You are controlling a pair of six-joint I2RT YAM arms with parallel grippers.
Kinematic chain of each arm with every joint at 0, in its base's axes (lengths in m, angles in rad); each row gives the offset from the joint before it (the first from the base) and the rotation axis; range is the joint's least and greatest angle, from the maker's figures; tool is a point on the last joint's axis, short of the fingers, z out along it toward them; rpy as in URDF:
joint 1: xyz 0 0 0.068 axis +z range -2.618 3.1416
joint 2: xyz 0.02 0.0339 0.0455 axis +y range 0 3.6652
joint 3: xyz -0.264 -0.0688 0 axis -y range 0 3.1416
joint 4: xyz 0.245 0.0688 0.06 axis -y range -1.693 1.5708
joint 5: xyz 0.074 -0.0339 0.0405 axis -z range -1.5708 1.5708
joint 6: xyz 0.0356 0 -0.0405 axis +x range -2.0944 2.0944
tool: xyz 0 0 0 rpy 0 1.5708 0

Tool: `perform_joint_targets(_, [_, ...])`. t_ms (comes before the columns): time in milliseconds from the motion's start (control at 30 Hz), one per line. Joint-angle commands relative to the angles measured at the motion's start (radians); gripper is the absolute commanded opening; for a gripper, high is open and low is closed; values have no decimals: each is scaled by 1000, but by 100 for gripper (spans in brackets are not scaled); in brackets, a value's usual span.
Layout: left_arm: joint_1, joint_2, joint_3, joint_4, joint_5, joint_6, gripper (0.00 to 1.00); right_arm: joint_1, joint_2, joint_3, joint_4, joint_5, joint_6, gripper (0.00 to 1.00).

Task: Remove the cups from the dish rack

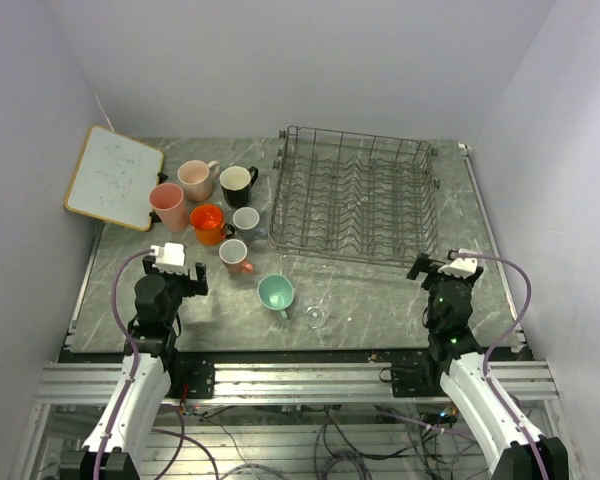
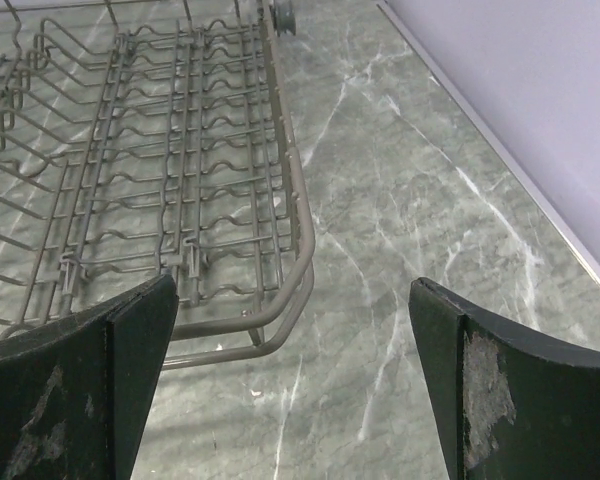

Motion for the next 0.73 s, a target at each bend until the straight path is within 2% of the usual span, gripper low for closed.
perform_joint_targets(0, [9, -12, 13, 41, -14, -6, 99, 6, -48, -91, -10, -9, -21, 100])
perform_joint_targets(167, [9, -4, 15, 44, -15, -7, 99, 5, 18, -79, 20, -37, -32, 100])
perform_joint_targets(300, [9, -4, 14, 43, -15, -7, 99, 5, -20, -86, 7, -58, -40, 100])
perform_joint_targets(400, [8, -5, 13, 43, -16, -7, 99, 5, 16, -74, 19, -191, -89, 100])
perform_joint_targets(700, [9, -5, 15, 43, -14, -8, 99, 3, 36, -73, 27, -186, -87, 100])
